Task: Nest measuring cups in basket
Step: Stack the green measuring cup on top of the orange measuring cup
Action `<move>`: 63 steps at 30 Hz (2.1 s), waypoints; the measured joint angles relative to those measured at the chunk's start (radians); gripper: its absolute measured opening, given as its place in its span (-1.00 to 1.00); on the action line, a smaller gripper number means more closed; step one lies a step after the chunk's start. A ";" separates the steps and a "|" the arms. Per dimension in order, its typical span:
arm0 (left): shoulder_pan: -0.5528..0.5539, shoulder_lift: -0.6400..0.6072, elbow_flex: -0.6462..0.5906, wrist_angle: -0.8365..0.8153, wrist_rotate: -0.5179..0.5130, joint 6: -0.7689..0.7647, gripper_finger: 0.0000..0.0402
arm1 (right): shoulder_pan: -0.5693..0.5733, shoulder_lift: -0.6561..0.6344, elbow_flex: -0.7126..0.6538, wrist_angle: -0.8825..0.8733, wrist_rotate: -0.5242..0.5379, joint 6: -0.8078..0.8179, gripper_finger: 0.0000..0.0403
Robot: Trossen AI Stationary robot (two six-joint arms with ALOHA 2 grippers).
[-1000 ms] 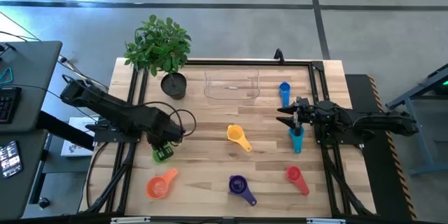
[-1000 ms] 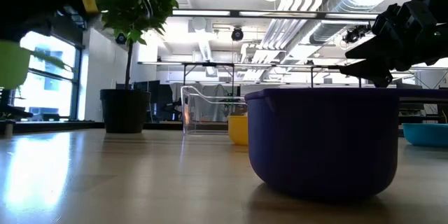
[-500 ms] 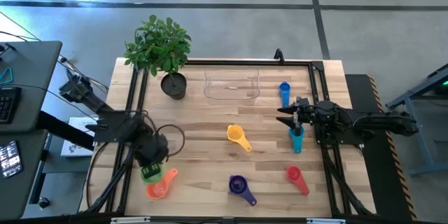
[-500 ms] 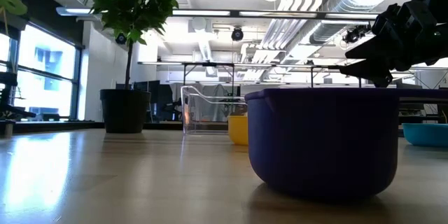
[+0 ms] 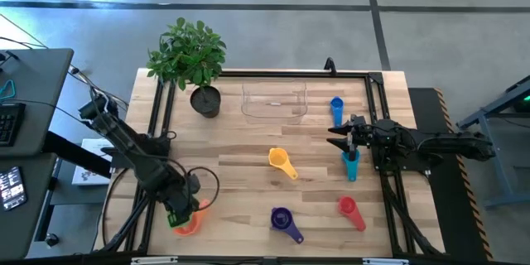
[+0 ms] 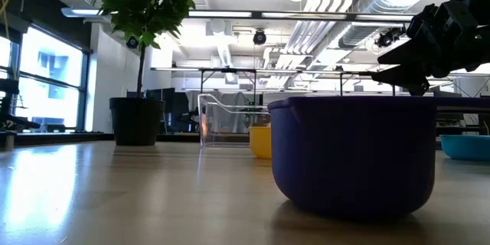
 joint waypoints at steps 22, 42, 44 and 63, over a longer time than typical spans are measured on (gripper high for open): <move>-0.030 0.149 0.000 0.051 0.001 0.077 -0.96 | 0.000 0.000 0.000 0.000 0.000 0.000 0.09; -0.030 0.149 0.000 0.040 0.002 0.150 -0.65 | 0.000 0.000 0.000 0.000 0.000 0.000 0.09; -0.030 0.149 0.000 0.041 0.012 0.148 -0.65 | 0.000 0.000 0.000 0.000 0.000 0.000 0.09; -0.079 0.024 0.000 0.051 0.082 -0.117 -0.73 | 0.000 0.000 0.000 0.000 0.000 0.000 0.09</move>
